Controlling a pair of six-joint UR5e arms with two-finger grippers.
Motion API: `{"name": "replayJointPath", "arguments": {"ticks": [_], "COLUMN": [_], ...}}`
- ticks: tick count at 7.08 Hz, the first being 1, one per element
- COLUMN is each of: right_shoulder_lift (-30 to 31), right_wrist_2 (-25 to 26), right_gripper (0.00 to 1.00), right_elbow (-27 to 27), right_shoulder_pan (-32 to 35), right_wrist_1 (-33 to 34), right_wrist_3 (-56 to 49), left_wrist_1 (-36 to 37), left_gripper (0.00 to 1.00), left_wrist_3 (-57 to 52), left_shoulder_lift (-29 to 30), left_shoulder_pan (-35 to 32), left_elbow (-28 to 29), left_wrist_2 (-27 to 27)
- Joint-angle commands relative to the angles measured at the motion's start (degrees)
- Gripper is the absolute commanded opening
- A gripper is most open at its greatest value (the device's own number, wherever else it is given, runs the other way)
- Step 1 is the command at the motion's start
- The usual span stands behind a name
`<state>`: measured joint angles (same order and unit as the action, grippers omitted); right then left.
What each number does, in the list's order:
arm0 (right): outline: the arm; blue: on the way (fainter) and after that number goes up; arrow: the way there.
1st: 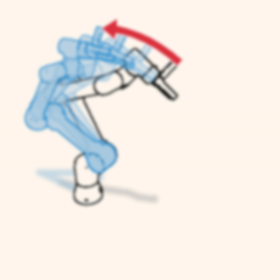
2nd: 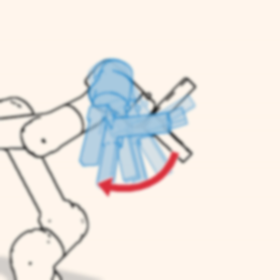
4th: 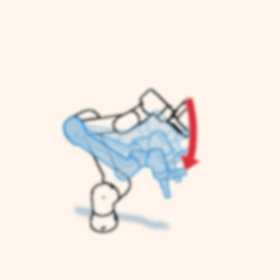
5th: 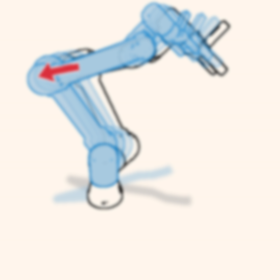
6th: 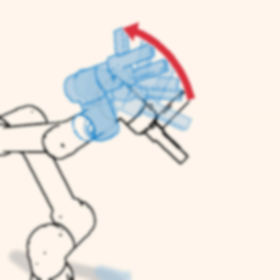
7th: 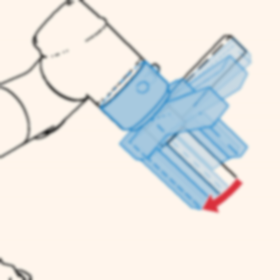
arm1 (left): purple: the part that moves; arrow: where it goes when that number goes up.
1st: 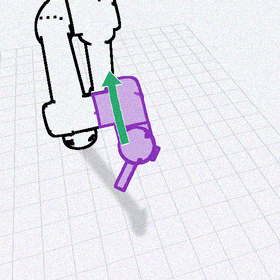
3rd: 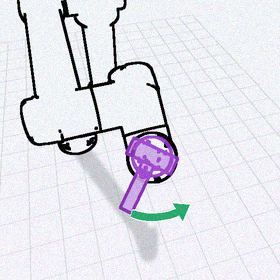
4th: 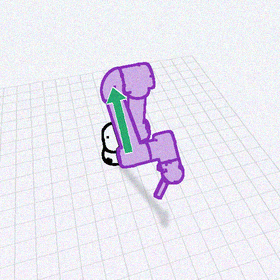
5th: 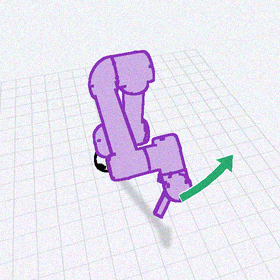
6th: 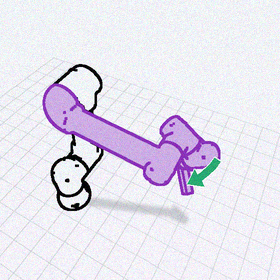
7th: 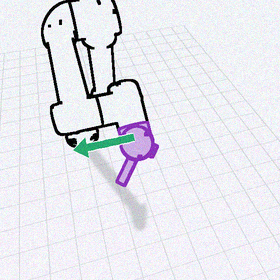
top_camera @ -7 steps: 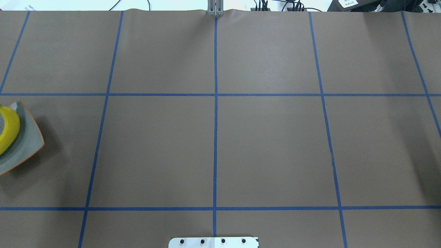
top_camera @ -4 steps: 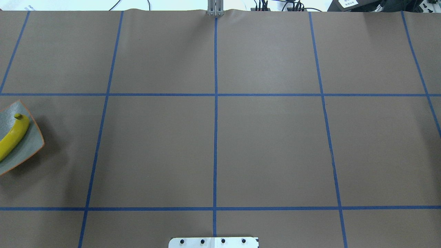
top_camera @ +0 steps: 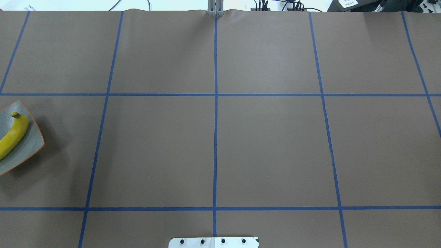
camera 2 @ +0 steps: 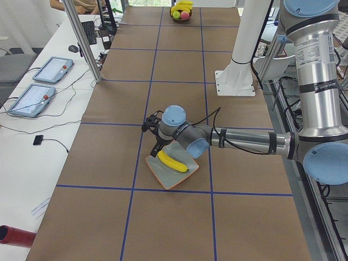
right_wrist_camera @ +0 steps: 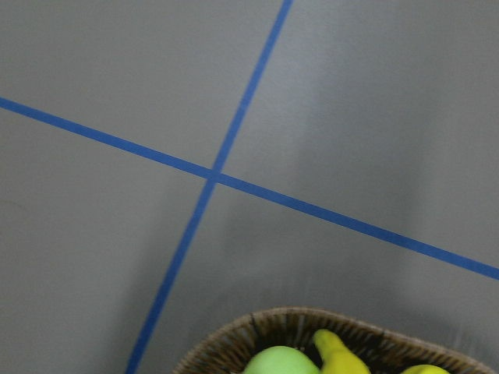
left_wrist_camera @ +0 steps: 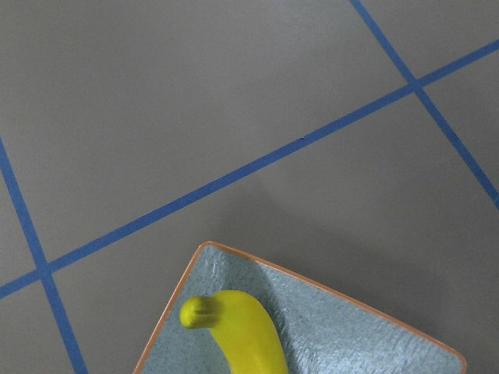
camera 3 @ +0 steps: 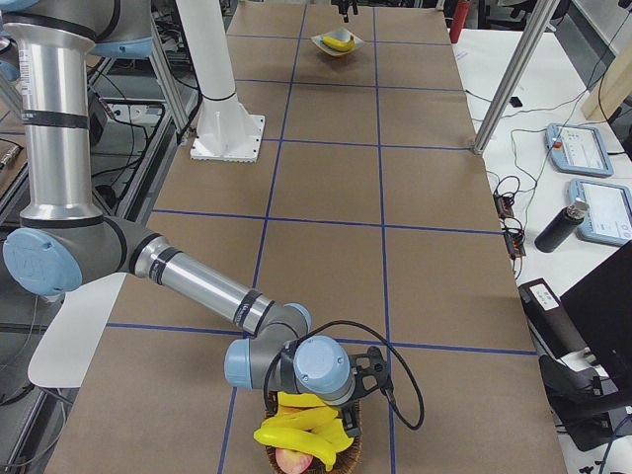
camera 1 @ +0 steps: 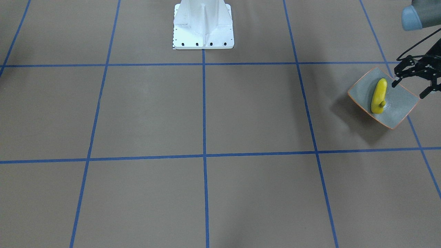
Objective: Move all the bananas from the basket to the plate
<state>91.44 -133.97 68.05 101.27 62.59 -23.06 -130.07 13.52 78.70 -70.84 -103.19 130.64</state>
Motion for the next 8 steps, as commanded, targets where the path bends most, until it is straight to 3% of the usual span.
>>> {"name": "replayJointPath", "arguments": {"ticks": [1, 6, 8], "right_shoulder_lift": [-0.47, -1.0, -0.57], "right_wrist_2": [7.12, 10.82, 11.98], "right_gripper": [1.0, 0.95, 0.87], "right_elbow": [-4.14, -7.75, -7.84], "right_shoulder_pan": [0.85, 1.65, 1.47], "right_wrist_1": [-0.01, -2.55, -3.51], "right_wrist_3": [0.29, 19.06, 24.36], "left_wrist_1": [-0.19, -1.15, -2.38], "left_gripper": [1.0, 1.0, 1.0], "left_wrist_3": [-0.07, -0.95, -0.95], "left_shoulder_lift": [0.05, -0.48, -0.21], "left_shoulder_pan": [0.0, 0.0, 0.09], "left_elbow": [-0.78, -2.19, -2.19], "left_wrist_2": [-0.04, 0.05, -0.04]}}
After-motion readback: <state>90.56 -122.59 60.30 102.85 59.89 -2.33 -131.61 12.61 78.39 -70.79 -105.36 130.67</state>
